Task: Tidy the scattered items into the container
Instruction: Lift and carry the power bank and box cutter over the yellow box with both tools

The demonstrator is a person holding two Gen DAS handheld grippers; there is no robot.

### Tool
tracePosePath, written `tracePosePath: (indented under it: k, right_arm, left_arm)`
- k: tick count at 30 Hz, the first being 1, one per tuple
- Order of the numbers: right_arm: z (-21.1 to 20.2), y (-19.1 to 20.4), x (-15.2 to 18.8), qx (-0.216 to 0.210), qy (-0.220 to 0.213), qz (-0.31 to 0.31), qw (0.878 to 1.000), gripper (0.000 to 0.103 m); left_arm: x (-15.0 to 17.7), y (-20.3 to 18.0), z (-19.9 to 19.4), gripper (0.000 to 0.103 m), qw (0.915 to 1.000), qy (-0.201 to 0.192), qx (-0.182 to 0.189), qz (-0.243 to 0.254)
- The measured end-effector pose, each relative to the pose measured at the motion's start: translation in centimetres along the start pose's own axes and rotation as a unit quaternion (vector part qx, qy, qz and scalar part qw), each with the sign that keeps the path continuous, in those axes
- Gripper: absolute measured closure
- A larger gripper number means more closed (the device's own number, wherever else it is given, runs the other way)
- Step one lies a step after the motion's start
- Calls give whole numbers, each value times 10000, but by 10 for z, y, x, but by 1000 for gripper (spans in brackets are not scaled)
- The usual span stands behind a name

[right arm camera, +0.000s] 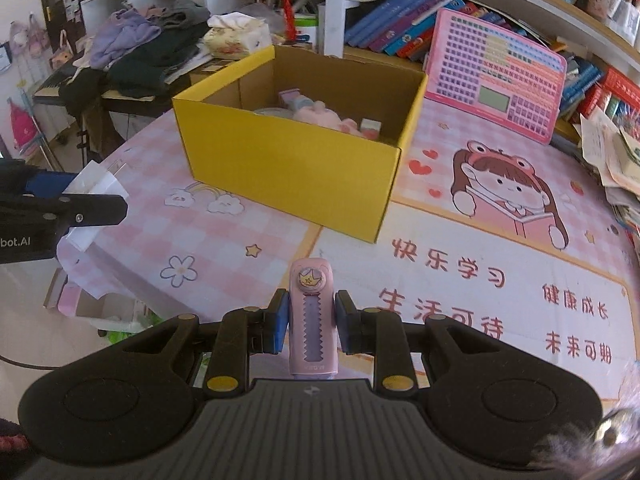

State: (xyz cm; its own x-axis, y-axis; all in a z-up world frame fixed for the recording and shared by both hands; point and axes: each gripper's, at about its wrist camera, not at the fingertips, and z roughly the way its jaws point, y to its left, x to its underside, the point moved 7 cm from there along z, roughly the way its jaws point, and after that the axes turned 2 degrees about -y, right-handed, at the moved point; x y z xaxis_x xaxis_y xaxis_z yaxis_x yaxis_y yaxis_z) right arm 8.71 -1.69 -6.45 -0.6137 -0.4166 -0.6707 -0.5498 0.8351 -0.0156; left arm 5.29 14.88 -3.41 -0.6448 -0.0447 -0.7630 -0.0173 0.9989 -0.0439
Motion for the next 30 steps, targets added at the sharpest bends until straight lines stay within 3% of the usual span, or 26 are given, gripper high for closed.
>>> tracePosePath:
  k: [30]
  right_arm:
    - [4,25,-37,-72,-191,-445,9988,80]
  left_arm:
    - [-21,14,-5,61,9985,-446,145,-297]
